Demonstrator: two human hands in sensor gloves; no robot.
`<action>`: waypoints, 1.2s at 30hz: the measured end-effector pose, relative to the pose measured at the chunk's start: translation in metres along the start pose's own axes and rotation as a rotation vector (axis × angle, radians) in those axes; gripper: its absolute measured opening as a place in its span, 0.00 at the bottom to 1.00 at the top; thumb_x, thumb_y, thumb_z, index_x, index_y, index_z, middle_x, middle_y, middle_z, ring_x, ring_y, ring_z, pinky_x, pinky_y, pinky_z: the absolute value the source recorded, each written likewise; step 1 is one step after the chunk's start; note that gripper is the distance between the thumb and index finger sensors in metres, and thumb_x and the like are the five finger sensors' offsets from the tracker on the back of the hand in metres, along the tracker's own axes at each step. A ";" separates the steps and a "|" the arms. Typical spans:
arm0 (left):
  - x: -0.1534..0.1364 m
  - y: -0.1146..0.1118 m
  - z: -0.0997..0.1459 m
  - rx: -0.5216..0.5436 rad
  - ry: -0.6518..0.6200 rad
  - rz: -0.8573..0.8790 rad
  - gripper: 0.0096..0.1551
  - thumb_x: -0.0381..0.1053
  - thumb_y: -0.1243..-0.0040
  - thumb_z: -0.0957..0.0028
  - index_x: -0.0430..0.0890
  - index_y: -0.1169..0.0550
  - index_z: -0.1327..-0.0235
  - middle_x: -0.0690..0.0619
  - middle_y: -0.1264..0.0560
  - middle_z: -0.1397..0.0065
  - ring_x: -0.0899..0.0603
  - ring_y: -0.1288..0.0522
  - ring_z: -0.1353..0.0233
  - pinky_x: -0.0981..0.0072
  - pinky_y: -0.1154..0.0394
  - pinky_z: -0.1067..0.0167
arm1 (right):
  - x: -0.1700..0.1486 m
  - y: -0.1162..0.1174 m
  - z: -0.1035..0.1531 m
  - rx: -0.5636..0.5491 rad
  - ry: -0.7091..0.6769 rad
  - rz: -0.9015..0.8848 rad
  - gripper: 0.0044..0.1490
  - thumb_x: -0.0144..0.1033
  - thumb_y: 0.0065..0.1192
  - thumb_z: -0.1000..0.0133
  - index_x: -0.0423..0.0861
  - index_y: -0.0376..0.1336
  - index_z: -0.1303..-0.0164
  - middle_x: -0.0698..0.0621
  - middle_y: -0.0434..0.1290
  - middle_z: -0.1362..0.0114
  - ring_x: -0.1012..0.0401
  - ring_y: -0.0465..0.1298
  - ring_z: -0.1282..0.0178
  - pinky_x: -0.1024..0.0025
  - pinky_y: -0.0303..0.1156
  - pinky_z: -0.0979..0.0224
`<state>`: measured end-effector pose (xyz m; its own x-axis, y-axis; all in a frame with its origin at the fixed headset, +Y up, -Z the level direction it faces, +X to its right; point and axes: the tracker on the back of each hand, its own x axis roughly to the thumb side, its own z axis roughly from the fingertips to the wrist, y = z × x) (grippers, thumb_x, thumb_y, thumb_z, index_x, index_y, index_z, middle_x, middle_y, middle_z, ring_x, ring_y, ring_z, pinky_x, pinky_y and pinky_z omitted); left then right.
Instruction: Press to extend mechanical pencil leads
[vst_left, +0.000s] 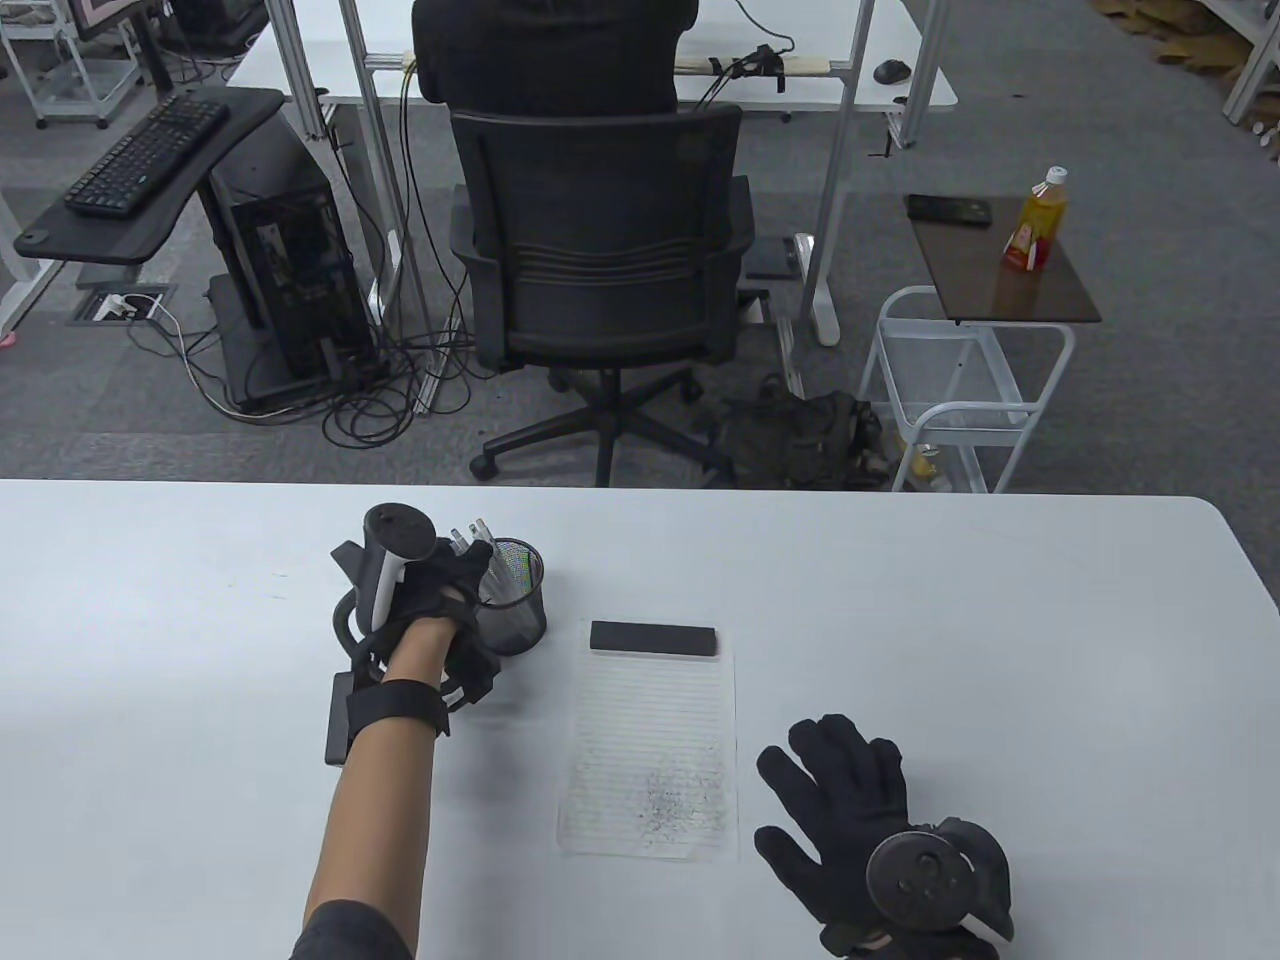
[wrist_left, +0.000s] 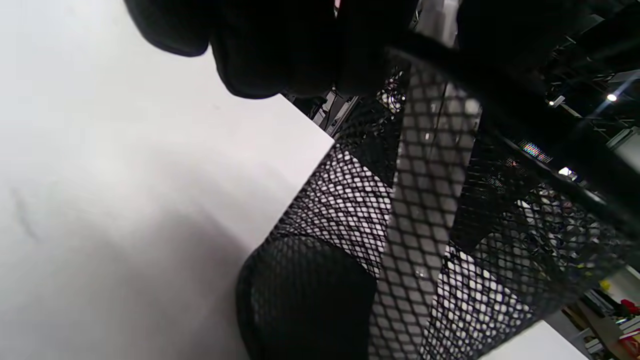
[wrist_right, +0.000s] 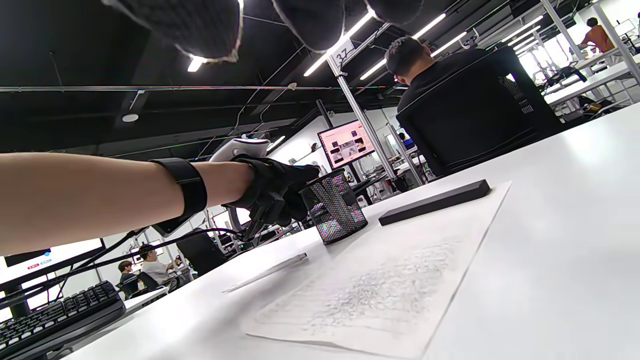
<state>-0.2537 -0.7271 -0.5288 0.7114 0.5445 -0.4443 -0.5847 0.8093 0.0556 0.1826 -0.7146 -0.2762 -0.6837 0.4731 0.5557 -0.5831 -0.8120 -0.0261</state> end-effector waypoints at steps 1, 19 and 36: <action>-0.001 -0.001 -0.001 -0.001 0.002 0.010 0.36 0.70 0.33 0.55 0.54 0.16 0.36 0.52 0.23 0.25 0.39 0.21 0.27 0.40 0.29 0.28 | -0.001 0.000 0.000 0.002 0.002 0.000 0.44 0.55 0.60 0.39 0.43 0.58 0.17 0.32 0.51 0.14 0.28 0.47 0.16 0.18 0.37 0.28; -0.010 0.023 0.009 0.086 -0.004 0.201 0.29 0.67 0.32 0.55 0.55 0.11 0.44 0.52 0.21 0.27 0.39 0.20 0.29 0.40 0.28 0.30 | -0.001 0.003 -0.002 0.024 0.007 0.004 0.44 0.55 0.59 0.39 0.43 0.59 0.17 0.32 0.51 0.14 0.28 0.47 0.16 0.18 0.38 0.28; -0.011 0.083 0.065 0.005 -0.319 0.570 0.27 0.60 0.39 0.50 0.56 0.16 0.38 0.47 0.24 0.25 0.35 0.24 0.26 0.36 0.32 0.29 | 0.002 0.004 -0.001 0.016 -0.023 0.007 0.43 0.55 0.59 0.39 0.43 0.59 0.18 0.32 0.52 0.15 0.28 0.48 0.16 0.19 0.39 0.27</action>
<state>-0.2847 -0.6516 -0.4607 0.3711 0.9268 -0.0569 -0.9035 0.3746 0.2084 0.1785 -0.7164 -0.2755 -0.6771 0.4593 0.5749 -0.5711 -0.8207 -0.0170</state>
